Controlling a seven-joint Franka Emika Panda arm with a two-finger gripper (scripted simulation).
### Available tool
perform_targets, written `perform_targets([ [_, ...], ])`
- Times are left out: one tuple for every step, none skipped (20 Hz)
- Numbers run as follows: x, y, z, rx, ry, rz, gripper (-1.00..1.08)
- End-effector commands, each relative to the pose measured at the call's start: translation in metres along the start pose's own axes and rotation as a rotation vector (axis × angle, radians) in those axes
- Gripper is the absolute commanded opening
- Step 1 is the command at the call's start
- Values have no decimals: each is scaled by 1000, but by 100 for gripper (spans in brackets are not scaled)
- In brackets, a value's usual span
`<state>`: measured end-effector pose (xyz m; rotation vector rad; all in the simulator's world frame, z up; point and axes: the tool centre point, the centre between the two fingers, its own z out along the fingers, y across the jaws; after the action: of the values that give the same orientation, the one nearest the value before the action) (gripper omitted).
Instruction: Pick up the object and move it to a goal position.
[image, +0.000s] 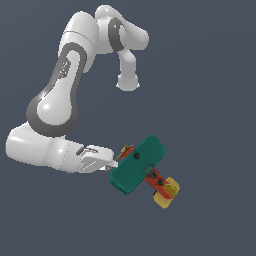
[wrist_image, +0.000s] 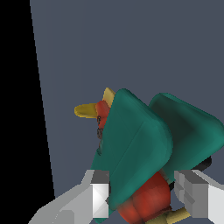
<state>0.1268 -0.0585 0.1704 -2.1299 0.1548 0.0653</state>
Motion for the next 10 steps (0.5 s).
perform_targets([
  [3,3,-1,35,8,-8,28],
  [5,4,-1,47,11,-11,28],
  [5,6,-2,57,13,-13,28],
  [6,7,-2,67,16,-15,28],
  [7,8,-3,76,18,-18,28],
  [8,9,-3,84,20,-20,28],
  [8,9,-3,92,22,-21,28],
  [9,10,-3,98,24,-23,28],
  [9,11,-4,103,25,-24,28],
  [10,11,-4,108,27,-25,28],
])
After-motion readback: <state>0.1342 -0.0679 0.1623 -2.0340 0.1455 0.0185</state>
